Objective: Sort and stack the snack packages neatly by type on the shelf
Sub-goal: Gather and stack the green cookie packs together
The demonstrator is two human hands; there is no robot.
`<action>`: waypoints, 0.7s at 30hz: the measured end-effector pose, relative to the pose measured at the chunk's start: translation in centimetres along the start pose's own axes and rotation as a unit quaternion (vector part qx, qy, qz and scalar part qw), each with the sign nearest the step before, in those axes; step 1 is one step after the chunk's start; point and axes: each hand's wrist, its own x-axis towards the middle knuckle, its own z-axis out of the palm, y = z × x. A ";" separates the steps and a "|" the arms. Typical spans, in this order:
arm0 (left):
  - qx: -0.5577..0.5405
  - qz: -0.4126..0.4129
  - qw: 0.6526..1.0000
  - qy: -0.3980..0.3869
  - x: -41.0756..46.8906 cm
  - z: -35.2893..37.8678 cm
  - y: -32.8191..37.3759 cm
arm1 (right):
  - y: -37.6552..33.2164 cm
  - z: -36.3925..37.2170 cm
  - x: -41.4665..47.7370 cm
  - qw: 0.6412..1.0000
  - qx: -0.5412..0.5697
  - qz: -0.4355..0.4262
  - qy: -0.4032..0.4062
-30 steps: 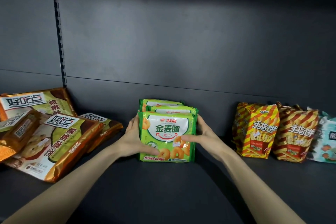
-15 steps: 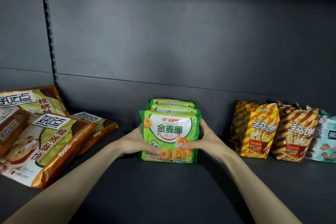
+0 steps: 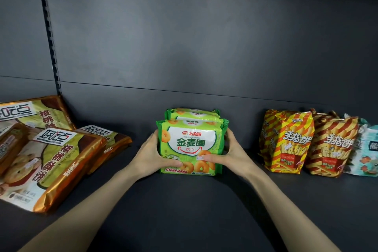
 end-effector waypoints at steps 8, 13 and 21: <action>0.029 0.001 0.996 -0.082 -0.7 -0.8 0.1 | -0.1 0.1 -0.3 0.999 -0.044 -0.024 -0.020; 0.056 0.002 0.996 -0.074 -0.7 -0.7 0.3 | 0.0 -0.2 -0.1 0.998 -0.051 -0.030 -0.017; 0.068 -0.038 0.996 -0.051 -0.7 -0.5 0.4 | -0.9 0.1 -0.4 0.996 -0.085 -0.008 -0.006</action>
